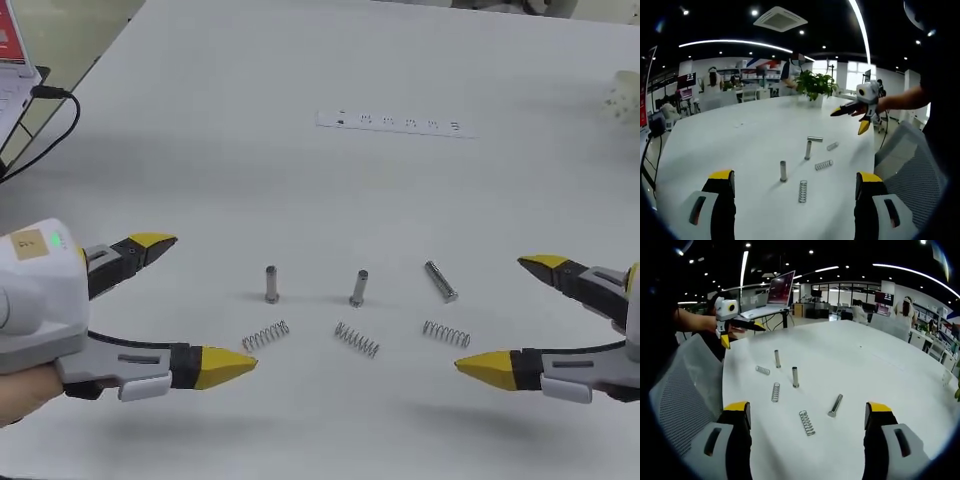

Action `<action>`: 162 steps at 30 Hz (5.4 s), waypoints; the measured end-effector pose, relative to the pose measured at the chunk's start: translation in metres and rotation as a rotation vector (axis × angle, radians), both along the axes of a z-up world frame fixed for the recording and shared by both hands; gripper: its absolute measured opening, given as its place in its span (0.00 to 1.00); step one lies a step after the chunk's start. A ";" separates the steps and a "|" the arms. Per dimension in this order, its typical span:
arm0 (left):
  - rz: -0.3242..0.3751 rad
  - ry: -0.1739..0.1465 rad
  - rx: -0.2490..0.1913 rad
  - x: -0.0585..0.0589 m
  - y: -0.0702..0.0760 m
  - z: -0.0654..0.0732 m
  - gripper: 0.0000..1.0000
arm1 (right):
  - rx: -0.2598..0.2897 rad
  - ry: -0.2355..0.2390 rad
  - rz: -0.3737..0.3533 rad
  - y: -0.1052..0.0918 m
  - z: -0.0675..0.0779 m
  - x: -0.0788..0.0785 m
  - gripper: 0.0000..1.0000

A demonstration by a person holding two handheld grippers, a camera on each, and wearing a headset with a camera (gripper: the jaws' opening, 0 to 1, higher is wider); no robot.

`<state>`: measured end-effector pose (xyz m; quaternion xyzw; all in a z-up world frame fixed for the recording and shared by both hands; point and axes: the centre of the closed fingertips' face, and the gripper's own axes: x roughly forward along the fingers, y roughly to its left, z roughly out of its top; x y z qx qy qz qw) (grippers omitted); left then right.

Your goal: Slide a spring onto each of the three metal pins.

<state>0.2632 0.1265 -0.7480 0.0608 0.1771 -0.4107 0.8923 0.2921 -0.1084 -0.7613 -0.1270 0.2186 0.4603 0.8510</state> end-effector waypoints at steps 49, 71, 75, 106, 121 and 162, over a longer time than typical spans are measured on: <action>-0.016 -0.043 -0.003 -0.003 0.002 -0.004 0.98 | -0.208 0.141 0.011 0.018 -0.020 0.069 0.52; -0.003 -0.019 0.005 -0.006 0.005 -0.009 0.98 | -0.312 0.326 -0.061 0.013 -0.058 0.083 0.24; -0.004 -0.016 0.003 -0.005 0.004 -0.010 0.98 | -0.309 0.380 -0.093 0.014 -0.064 0.086 0.21; 0.015 0.010 0.000 -0.004 0.011 -0.020 0.98 | -0.409 0.521 -0.172 0.014 -0.093 0.093 0.08; 0.007 0.013 0.011 -0.003 0.010 -0.022 0.98 | -0.417 0.517 -0.230 0.010 -0.094 0.091 0.06; -0.004 0.007 0.013 -0.002 0.002 -0.017 0.98 | -0.265 0.403 -0.198 0.009 -0.069 0.069 0.05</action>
